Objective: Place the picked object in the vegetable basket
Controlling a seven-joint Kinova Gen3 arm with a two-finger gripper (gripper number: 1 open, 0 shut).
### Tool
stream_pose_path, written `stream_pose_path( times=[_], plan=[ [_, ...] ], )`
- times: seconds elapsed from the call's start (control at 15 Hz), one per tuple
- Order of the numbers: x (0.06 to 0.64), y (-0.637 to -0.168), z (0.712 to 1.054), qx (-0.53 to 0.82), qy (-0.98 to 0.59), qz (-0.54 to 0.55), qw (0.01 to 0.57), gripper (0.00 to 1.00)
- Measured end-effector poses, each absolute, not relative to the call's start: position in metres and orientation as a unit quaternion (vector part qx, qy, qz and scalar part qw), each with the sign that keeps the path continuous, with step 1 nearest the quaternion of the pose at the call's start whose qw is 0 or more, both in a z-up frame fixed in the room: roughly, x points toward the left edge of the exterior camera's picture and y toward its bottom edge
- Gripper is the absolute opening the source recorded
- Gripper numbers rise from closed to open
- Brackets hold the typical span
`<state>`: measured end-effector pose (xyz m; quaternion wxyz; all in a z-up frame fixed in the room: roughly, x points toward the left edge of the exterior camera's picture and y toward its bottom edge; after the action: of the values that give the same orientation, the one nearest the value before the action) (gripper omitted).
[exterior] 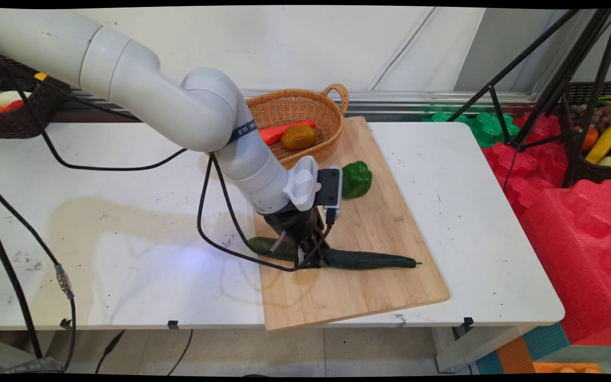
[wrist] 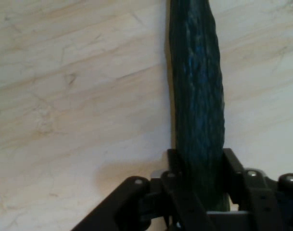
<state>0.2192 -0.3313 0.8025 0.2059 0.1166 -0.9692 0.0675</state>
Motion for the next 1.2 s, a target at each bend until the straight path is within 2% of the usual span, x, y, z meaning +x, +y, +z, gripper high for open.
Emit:
stream_pose_path(
  times=[0.27, 0.53, 0.93, 1.2],
  plan=[
    [0.219, -0.330, 0.811, 0.109, -0.969, 0.078, 0.207, 0.00],
    [0.222, -0.327, 0.839, 0.115, -0.963, 0.098, 0.222, 0.00],
    [0.238, -0.335, 0.913, 0.135, -0.945, 0.161, 0.252, 0.00],
    [0.259, -0.358, 0.954, 0.164, -0.927, 0.216, 0.261, 0.00]
  ],
)
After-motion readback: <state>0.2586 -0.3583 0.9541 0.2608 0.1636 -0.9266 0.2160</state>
